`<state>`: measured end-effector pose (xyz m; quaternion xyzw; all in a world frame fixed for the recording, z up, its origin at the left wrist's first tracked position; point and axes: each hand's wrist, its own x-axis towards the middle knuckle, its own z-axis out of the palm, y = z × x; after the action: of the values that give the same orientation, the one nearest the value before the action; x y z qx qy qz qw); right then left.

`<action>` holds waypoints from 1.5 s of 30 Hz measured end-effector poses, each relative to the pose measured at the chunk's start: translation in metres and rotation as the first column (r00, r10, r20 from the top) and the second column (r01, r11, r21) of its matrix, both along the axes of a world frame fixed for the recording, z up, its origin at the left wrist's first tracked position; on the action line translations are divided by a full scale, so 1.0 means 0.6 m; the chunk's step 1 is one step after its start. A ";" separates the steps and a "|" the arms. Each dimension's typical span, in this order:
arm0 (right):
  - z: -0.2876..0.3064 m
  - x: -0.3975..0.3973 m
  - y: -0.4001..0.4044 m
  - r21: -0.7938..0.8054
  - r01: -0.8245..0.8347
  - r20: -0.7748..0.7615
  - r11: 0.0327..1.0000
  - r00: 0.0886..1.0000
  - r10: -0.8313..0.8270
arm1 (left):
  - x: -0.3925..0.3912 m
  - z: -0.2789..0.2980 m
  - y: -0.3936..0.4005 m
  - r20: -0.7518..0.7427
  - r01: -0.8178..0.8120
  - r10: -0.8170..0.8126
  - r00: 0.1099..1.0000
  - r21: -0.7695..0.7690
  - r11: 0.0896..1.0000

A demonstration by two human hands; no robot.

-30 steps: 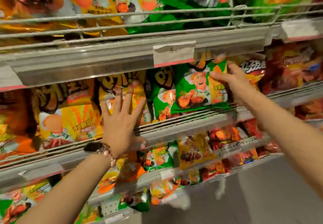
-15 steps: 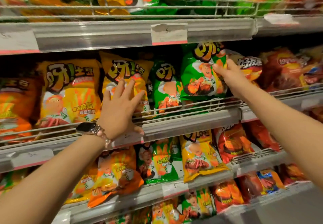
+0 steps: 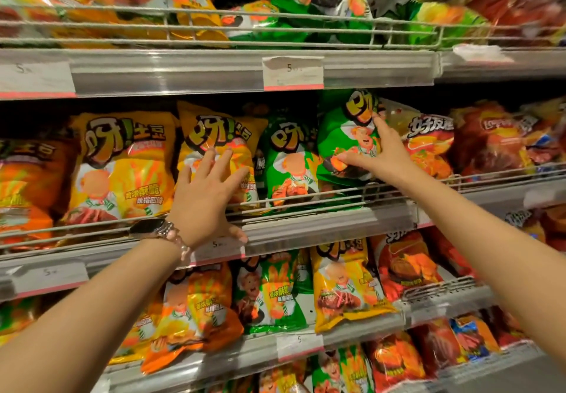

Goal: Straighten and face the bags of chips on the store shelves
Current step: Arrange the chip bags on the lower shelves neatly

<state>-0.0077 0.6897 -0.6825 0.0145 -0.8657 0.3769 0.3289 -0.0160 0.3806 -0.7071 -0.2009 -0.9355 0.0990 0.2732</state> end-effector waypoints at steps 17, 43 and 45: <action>-0.080 0.017 -0.032 0.183 0.200 -0.286 0.963 0.948 -0.142 | 0.036 -0.112 0.004 -0.439 0.289 -0.219 0.871 0.098 0.952; -0.407 -0.002 -0.038 0.051 0.116 0.436 0.992 0.891 -0.127 | 0.010 -0.363 -0.006 0.361 -0.296 0.295 0.885 -0.054 0.954; -0.410 -0.003 -0.038 0.047 0.117 0.426 0.992 0.896 -0.126 | 0.008 -0.366 -0.007 0.348 -0.296 0.292 0.891 -0.044 0.954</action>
<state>-0.0097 0.6667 -0.9283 -0.1196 -0.9197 0.3411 0.1535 -0.0112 0.3762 -0.9266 -0.0701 -0.9892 0.0970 0.0851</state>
